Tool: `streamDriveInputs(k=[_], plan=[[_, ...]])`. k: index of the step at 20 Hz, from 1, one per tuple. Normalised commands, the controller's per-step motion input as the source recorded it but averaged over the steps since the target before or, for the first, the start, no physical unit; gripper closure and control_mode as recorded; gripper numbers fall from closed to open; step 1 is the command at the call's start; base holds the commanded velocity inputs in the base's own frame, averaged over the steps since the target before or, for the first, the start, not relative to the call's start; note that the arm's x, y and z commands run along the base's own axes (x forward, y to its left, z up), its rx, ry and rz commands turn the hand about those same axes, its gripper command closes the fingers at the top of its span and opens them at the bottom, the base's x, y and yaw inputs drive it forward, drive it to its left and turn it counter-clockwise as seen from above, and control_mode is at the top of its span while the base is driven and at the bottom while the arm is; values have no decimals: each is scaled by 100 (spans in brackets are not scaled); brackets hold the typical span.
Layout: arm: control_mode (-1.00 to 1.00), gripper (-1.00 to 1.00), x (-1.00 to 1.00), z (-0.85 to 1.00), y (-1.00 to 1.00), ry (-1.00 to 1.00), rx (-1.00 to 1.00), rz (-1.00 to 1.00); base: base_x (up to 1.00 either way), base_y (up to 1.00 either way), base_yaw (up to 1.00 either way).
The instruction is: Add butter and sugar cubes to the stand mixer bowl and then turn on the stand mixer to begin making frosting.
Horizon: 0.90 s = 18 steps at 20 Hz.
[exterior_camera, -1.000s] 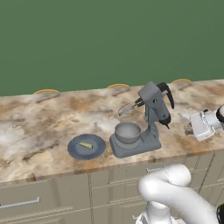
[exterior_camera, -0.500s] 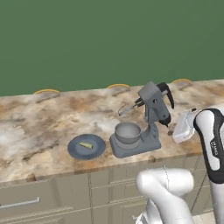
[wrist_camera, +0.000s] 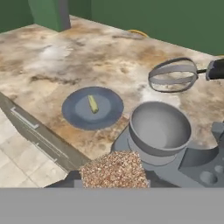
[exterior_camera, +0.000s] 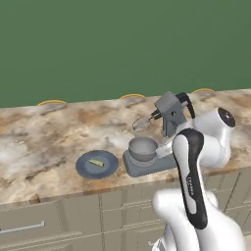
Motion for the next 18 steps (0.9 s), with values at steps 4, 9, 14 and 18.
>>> streamDriveInputs(k=[4,9,14,18], plan=[[-100,100,0,13,94,0,-10,-32,0,0,0],[-100,100,0,1,76,0,-8,-35,0,0,0],[-100,100,4,0,63,0,-9,-39,0,0,0],[-100,100,27,0,30,0,-8,-46,0,0,0]])
